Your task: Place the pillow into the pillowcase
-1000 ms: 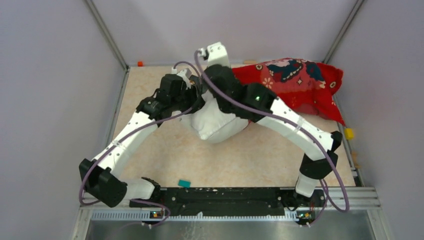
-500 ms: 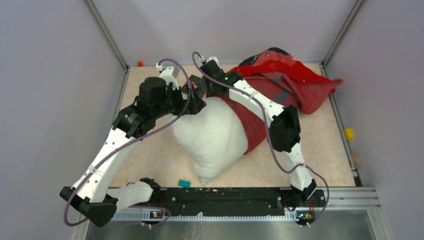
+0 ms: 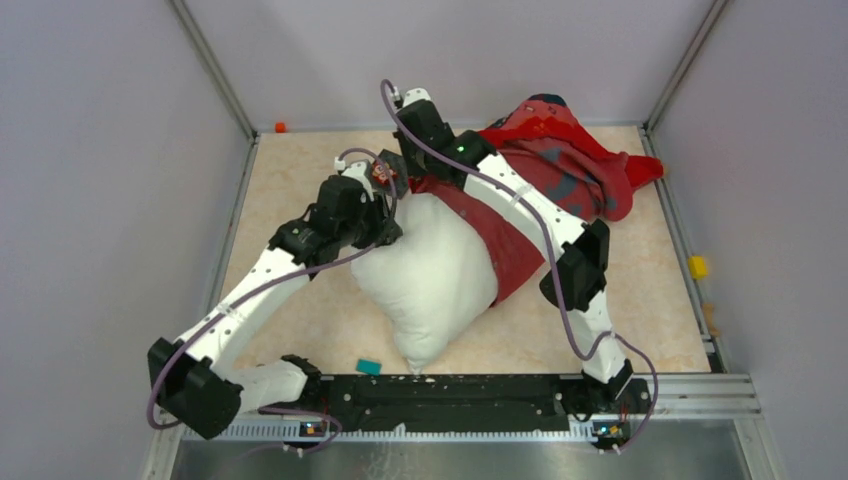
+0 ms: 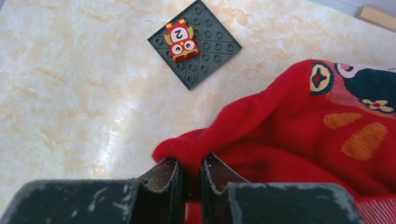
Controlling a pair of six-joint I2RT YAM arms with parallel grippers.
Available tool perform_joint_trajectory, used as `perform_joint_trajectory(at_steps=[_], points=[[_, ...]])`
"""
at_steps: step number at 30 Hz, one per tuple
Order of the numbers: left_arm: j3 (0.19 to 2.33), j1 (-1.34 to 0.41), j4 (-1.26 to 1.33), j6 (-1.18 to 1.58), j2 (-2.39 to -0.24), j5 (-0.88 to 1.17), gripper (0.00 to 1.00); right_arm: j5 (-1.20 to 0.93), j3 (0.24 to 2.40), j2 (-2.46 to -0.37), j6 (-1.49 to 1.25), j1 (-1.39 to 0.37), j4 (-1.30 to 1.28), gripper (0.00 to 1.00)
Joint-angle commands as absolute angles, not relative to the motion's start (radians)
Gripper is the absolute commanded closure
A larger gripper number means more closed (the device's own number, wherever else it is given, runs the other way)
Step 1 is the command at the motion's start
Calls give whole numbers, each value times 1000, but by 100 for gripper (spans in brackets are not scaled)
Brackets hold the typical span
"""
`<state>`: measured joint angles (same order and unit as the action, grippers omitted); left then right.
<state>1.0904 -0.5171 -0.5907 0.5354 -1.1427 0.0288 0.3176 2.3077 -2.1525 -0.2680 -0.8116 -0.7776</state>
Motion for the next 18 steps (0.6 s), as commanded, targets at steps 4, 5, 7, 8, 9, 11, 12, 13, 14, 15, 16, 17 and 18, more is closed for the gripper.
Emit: perform_joint_trajectory(at_steps=[4, 5, 7, 8, 9, 11, 12, 13, 14, 15, 16, 17, 18], points=[[1031, -363, -375, 584, -1336, -7, 89, 403, 2308, -1957, -201, -861, -743, 55], [1046, -337, -370, 578, -1361, -5, 92, 423, 2264, -1932, -192, -864, -741, 43], [1080, -299, -365, 561, -1406, 39, 94, 463, 2158, -1875, -176, -866, -714, 31], [1099, -285, -364, 552, -1422, 48, 94, 477, 2091, -1848, -163, -866, -692, 28], [1116, -274, -361, 543, -1437, 59, 92, 492, 2034, -1824, -142, -868, -660, 26], [1142, -258, -348, 524, -1458, 72, 88, 507, 1949, -1809, -100, -867, -619, 25], [1156, -253, -346, 518, -1464, 71, 87, 509, 1919, -1810, -79, -867, -593, 24], [1168, -249, -342, 509, -1471, 73, 86, 506, 1898, -1821, -58, -867, -576, 24], [1181, -244, -342, 503, -1477, 74, 86, 503, 1883, -1831, -39, -867, -560, 24], [1195, -241, -346, 498, -1486, 74, 86, 507, 1876, -1846, -21, -868, -547, 23], [1208, -238, -351, 495, -1496, 72, 87, 519, 1879, -1862, -8, -869, -544, 23], [1217, -236, -359, 493, -1506, 72, 88, 537, 1886, -1879, 10, -873, -537, 23], [1225, -235, -364, 491, -1514, 72, 89, 560, 1893, -1896, 38, -874, -532, 23]])
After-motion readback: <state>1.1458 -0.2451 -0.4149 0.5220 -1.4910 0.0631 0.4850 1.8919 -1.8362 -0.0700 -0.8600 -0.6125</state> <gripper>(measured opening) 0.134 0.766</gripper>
